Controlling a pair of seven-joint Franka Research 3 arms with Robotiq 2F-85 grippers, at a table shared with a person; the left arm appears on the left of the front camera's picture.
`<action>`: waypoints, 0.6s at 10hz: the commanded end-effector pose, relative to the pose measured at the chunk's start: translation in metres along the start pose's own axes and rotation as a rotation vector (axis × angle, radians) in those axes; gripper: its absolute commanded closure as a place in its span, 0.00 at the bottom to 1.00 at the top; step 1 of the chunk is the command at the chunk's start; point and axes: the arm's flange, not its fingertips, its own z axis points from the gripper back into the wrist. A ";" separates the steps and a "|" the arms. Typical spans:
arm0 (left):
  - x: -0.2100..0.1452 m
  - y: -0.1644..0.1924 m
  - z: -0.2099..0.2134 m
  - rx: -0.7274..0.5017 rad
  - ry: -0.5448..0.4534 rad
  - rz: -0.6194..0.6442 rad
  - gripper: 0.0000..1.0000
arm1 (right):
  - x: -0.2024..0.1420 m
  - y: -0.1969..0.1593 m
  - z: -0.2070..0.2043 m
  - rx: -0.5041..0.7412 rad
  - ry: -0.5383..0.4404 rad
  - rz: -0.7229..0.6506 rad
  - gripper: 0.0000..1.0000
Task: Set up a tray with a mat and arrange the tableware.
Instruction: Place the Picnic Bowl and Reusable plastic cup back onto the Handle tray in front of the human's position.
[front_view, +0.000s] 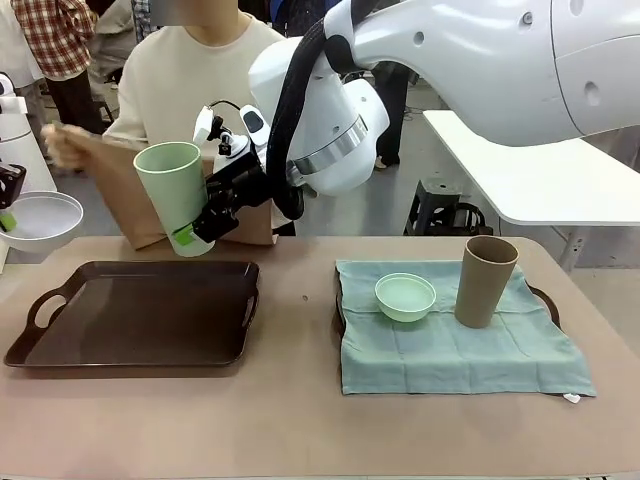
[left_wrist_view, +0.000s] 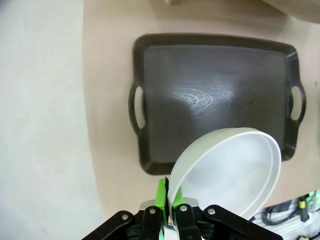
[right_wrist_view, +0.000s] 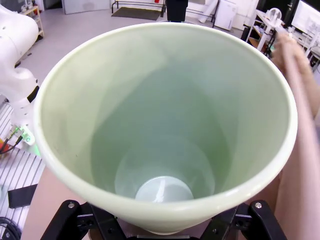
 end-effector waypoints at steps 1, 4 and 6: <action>0.000 0.000 0.002 -0.003 -0.006 -0.006 1.00 | 0.002 -0.002 0.000 0.004 -0.005 0.005 0.86; 0.000 0.000 0.002 -0.003 -0.006 -0.006 1.00 | 0.002 -0.002 0.000 0.004 -0.005 0.005 0.86; 0.000 0.000 0.002 -0.003 -0.006 -0.006 1.00 | 0.002 -0.002 0.000 0.004 -0.005 0.005 0.86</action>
